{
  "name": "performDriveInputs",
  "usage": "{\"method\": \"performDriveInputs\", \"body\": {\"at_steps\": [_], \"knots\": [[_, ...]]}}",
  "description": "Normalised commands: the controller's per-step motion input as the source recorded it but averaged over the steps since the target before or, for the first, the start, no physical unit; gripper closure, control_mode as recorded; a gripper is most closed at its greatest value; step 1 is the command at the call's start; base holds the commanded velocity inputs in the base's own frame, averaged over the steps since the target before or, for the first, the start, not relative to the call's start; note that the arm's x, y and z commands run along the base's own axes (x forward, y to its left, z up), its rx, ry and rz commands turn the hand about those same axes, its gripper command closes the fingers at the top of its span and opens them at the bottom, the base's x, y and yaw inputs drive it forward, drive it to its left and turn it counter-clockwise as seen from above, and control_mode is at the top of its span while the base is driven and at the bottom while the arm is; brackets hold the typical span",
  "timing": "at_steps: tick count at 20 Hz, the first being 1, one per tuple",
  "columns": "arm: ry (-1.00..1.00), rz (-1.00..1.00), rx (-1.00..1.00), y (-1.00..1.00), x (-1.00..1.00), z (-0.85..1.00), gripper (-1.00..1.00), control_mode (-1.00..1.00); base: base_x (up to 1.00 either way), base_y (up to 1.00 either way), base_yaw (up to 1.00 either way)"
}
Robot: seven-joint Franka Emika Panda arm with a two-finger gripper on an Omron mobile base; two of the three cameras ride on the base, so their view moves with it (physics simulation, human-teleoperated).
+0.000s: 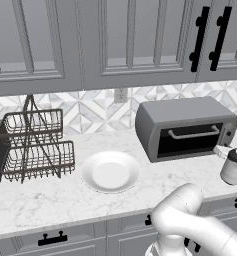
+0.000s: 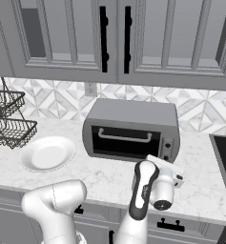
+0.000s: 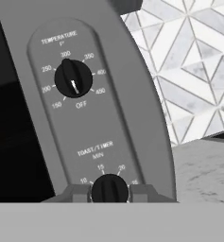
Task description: Pick up the kebab skewer and baguette bread, and place them inside the toaster oven. Close the toaster oven door and start by setting the timer.
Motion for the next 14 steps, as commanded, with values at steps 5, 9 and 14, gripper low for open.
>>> {"method": "performDriveInputs", "body": {"at_steps": [5,9,14], "knots": [[0.0,-0.15,0.2,0.0,0.0,-0.06,1.0,-1.0,0.0,0.0,0.0],[0.0,-0.06,0.27,0.0,0.0,-0.03,1.0,-1.0,0.0,0.0,0.0],[0.0,-0.03,0.3,0.0,0.0,0.0,1.0,-1.0,0.0,0.0,0.0]]}}
